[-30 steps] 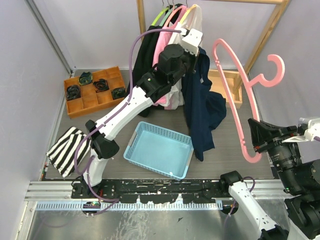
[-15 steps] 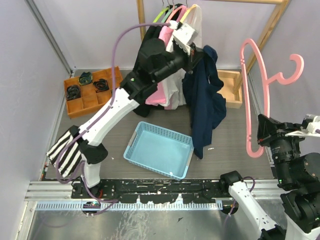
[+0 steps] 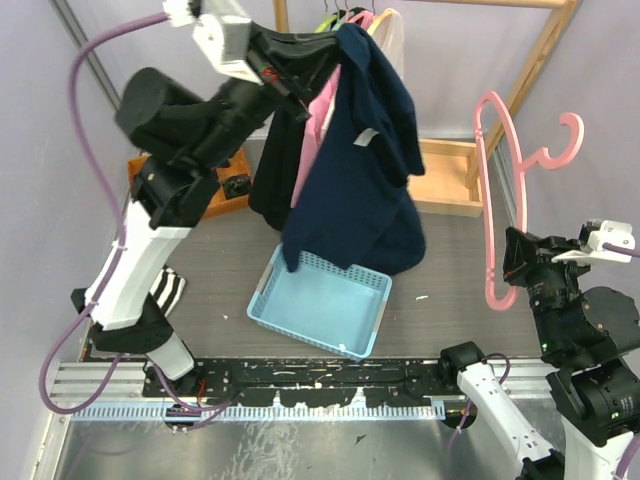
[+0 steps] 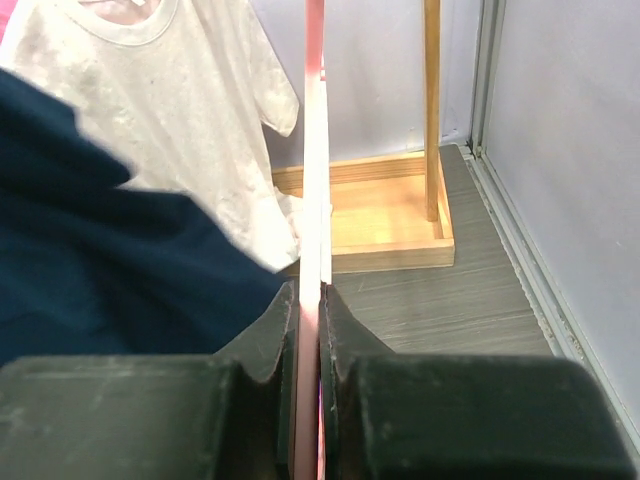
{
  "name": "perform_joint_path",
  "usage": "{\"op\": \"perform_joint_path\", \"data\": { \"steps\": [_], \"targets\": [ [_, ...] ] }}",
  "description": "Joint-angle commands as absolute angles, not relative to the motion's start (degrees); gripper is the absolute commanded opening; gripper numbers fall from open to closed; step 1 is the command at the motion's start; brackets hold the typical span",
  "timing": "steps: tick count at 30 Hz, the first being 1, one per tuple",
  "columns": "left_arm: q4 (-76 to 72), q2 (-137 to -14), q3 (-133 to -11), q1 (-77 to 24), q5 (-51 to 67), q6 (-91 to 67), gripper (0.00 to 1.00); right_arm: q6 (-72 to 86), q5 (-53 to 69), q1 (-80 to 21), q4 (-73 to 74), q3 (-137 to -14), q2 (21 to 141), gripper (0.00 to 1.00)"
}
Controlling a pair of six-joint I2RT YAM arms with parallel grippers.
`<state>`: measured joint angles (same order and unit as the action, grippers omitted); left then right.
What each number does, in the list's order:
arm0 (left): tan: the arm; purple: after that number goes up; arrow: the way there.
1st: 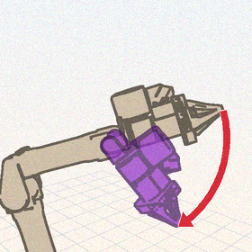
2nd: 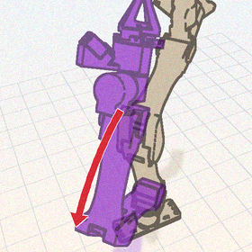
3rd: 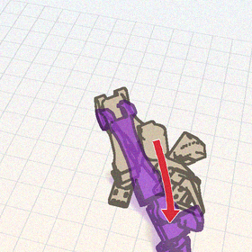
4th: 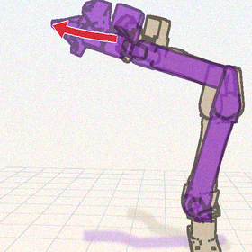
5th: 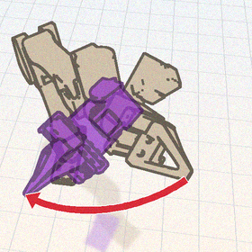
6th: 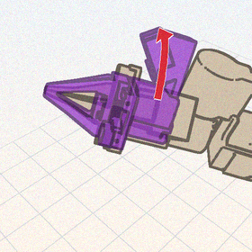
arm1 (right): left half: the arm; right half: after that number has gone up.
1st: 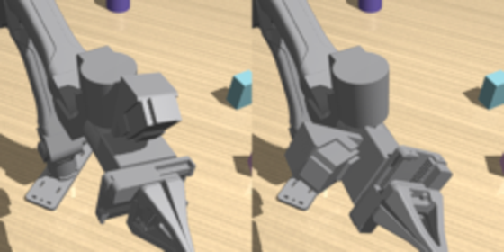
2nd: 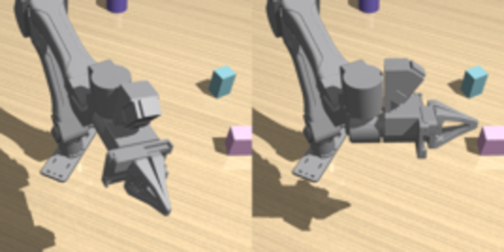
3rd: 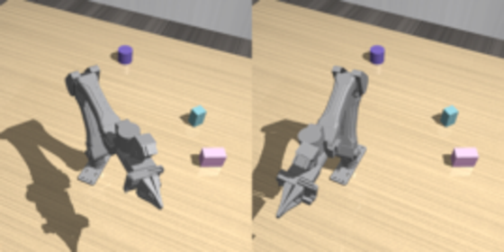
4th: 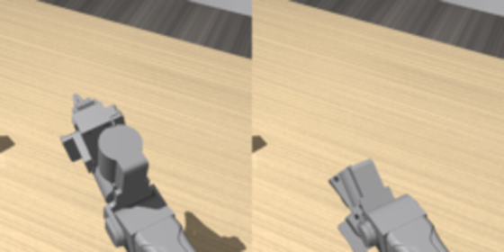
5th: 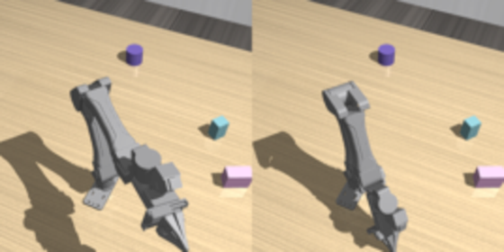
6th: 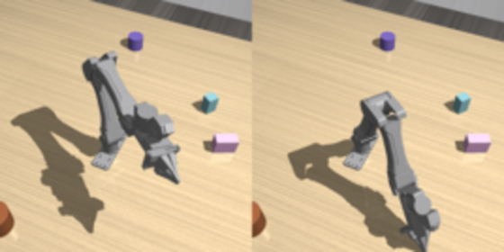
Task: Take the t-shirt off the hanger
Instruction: Place the T-shirt in the bin.
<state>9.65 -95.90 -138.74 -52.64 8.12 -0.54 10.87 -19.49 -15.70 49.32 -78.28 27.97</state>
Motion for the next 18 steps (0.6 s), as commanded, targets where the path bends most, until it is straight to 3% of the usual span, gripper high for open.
{"op": "perform_joint_path", "data": {
  "steps": [1,18],
  "targets": [
    [4.8,-90.5,-138.3,-52.8,8.6,-0.8,0.00,10.7,-20.0,-16.0,44.2,-78.3,26.7,0.01],
    [6.3,-84.3,-137.6,-52.8,9.9,-4.2,0.00,11.8,-18.5,-16.0,44.7,-77.7,25.3,0.01]
  ]
}}
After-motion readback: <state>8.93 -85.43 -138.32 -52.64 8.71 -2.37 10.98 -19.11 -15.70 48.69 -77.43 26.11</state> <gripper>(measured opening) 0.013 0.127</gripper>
